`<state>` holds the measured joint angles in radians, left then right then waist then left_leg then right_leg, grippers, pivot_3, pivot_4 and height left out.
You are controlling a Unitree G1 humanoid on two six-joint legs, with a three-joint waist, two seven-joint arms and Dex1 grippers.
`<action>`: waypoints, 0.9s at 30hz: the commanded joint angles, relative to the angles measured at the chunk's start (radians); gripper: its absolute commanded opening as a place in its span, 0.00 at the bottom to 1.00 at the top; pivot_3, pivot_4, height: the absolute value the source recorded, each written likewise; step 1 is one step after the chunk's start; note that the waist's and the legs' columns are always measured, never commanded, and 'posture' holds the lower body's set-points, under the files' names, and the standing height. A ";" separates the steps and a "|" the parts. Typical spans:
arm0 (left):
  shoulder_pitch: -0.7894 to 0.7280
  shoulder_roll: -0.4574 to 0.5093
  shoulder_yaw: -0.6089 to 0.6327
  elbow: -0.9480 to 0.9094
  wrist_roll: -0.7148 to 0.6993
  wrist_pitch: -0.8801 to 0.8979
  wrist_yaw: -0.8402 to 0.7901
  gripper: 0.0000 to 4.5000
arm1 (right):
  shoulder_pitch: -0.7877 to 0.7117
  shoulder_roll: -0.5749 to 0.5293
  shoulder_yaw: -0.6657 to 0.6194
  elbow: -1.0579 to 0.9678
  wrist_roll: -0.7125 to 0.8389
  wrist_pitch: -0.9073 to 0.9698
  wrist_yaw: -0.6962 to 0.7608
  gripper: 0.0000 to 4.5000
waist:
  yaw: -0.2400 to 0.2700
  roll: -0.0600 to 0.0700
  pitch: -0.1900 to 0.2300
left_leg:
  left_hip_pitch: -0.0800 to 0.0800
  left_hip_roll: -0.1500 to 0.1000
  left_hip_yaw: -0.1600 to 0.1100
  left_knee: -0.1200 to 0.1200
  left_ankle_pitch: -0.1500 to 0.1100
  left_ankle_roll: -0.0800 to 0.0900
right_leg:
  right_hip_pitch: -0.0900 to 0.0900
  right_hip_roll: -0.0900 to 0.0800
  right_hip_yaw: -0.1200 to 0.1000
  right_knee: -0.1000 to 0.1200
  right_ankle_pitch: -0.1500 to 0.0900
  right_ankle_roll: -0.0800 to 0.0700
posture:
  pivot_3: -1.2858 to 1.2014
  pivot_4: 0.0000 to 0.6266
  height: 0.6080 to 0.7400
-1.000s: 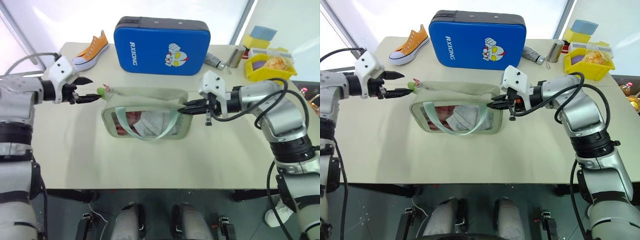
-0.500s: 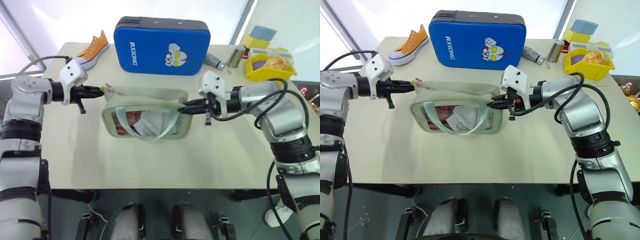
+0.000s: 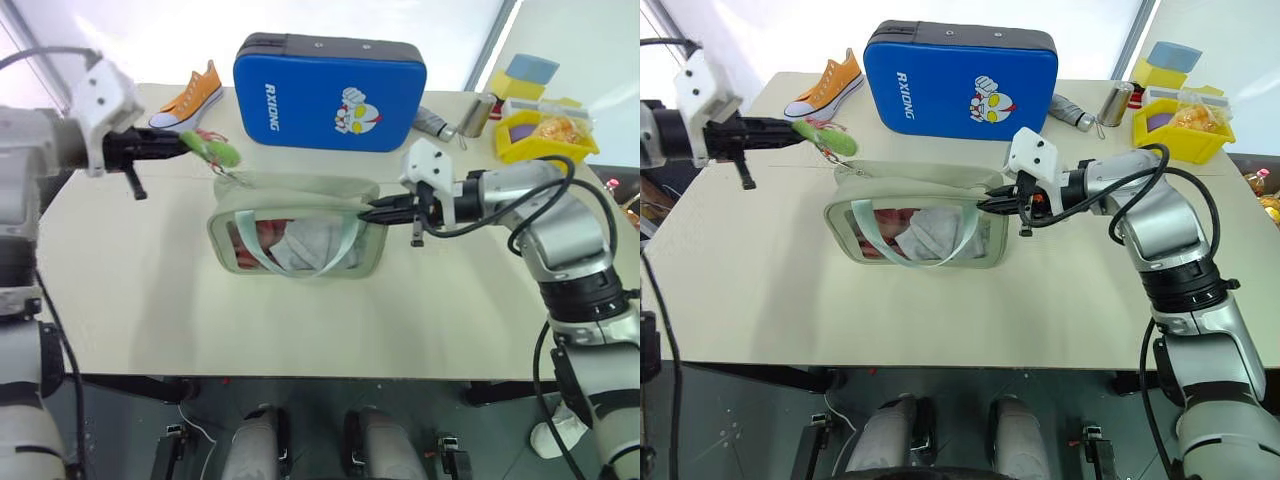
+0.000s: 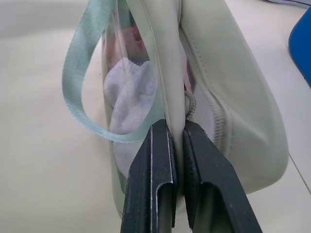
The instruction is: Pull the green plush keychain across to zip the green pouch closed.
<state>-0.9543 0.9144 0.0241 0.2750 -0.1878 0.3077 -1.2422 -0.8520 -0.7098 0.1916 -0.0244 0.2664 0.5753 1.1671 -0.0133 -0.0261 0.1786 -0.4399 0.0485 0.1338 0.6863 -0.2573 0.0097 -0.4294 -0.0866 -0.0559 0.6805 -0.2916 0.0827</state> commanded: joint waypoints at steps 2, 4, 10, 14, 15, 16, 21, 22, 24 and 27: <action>0.019 -0.066 -0.028 -0.176 -0.029 0.047 0.046 0.01 | -0.037 0.023 0.006 0.018 -0.013 -0.033 0.002 0.00 | -0.002 0.000 0.000 | 0.000 0.000 0.000 0.000 0.000 0.000 | 0.000 0.000 0.000 0.000 0.000 0.000 | 0.52 0.24 1.00; 0.030 -0.078 -0.039 -0.215 -0.031 0.054 0.046 0.01 | -0.034 0.024 0.007 0.018 -0.015 -0.038 0.004 0.00 | -0.008 0.000 0.000 | 0.001 0.001 0.000 0.000 0.000 0.000 | 0.000 0.001 0.000 0.000 0.000 0.000 | 0.52 0.24 1.00; 0.053 -0.080 -0.059 -0.257 -0.034 0.052 0.025 0.07 | -0.024 0.020 0.001 0.007 -0.014 -0.036 -0.001 0.00 | -0.005 0.001 0.000 | 0.001 0.001 0.000 0.000 0.000 -0.001 | -0.001 0.002 0.001 0.001 0.000 0.000 | 0.52 0.24 1.00; 0.048 -0.065 -0.056 -0.255 -0.048 0.056 -0.003 0.43 | -0.020 0.019 -0.002 0.006 -0.016 -0.037 -0.003 0.00 | -0.004 0.001 0.000 | 0.001 0.001 0.000 0.000 0.000 -0.001 | -0.001 0.002 0.001 0.001 0.000 0.000 | 0.52 0.24 1.00; 0.043 -0.060 -0.055 -0.255 -0.046 0.055 -0.004 0.54 | -0.019 0.019 -0.002 0.009 -0.017 -0.039 -0.004 0.00 | -0.004 0.001 0.000 | 0.001 0.001 0.000 0.000 0.000 -0.001 | -0.001 0.002 0.001 0.001 0.000 0.000 | 0.52 0.24 1.00; 0.036 -0.040 -0.059 -0.250 -0.030 0.052 -0.009 0.67 | -0.019 0.018 -0.002 0.013 -0.019 -0.042 -0.003 0.00 | -0.005 0.001 0.000 | 0.001 0.001 0.000 0.000 0.000 -0.001 | -0.001 0.002 0.001 0.001 0.000 0.000 | 0.52 0.24 1.00; 0.022 0.097 -0.037 -0.230 -0.008 0.031 -0.068 0.76 | -0.027 0.022 0.000 0.039 -0.025 -0.063 0.000 0.00 | -0.005 0.001 0.000 | 0.000 0.001 0.000 0.000 0.000 -0.001 | -0.001 0.002 0.001 0.000 0.000 0.000 | 0.52 0.24 1.00; 0.019 0.123 -0.029 -0.223 -0.007 0.032 -0.073 0.76 | -0.030 0.024 0.001 0.046 -0.027 -0.069 0.001 0.00 | -0.004 0.001 0.000 | 0.001 0.001 0.000 0.000 0.000 -0.001 | -0.001 0.002 0.001 0.000 0.000 0.000 | 0.52 0.24 1.00; 0.023 0.167 -0.013 -0.214 -0.009 0.035 -0.074 0.76 | -0.035 0.030 0.004 0.059 -0.030 -0.081 0.005 0.00 | -0.003 0.000 0.000 | 0.001 0.001 0.000 0.000 0.000 0.000 | -0.001 0.002 0.001 0.000 0.000 0.000 | 0.52 0.24 1.00; 0.069 0.212 0.021 -0.255 -0.052 0.094 -0.082 0.76 | -0.047 0.038 0.009 0.080 -0.033 -0.096 0.011 0.00 | -0.005 0.001 0.000 | 0.000 0.001 0.000 0.000 0.000 0.000 | -0.001 0.002 0.001 0.000 0.000 0.000 | 0.52 0.24 1.00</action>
<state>-0.8938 1.1039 -0.0004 0.0626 -0.2121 0.3738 -1.3157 -0.8739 -0.6764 0.2074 0.0491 0.2380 0.4952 1.1750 -0.0183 -0.0255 0.1789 -0.4394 0.0499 0.1342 0.6860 -0.2570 0.0093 -0.4301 -0.0843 -0.0548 0.6806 -0.2917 0.0825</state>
